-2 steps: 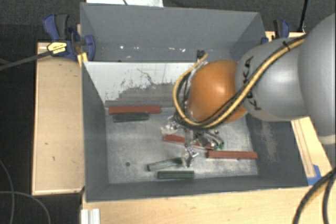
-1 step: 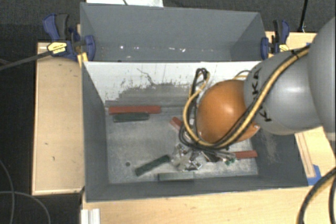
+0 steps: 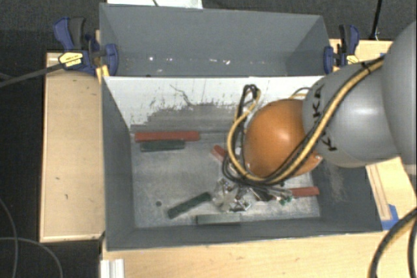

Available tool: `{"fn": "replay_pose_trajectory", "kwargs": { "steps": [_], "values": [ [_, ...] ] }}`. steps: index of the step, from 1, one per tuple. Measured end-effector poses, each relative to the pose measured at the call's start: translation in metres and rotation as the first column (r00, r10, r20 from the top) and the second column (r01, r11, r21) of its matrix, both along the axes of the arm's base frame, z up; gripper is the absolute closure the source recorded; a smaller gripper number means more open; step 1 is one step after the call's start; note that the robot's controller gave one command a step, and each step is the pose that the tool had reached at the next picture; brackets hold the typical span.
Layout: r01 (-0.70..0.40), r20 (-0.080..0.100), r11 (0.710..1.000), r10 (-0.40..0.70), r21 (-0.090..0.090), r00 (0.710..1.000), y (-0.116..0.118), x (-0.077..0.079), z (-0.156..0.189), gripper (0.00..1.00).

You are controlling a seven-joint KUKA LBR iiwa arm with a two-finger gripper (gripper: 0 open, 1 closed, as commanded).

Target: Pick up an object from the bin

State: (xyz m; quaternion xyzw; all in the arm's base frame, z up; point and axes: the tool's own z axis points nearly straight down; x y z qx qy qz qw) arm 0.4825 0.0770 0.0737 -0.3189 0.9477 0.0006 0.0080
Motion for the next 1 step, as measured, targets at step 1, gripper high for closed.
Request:
{"fn": "replay_pose_trajectory", "kwargs": {
  "steps": [1],
  "values": [
    [0.04,-0.01,0.999,-0.04,-0.01,0.999,0.0055,0.0028,-0.0003,1.0]
  ]
}}
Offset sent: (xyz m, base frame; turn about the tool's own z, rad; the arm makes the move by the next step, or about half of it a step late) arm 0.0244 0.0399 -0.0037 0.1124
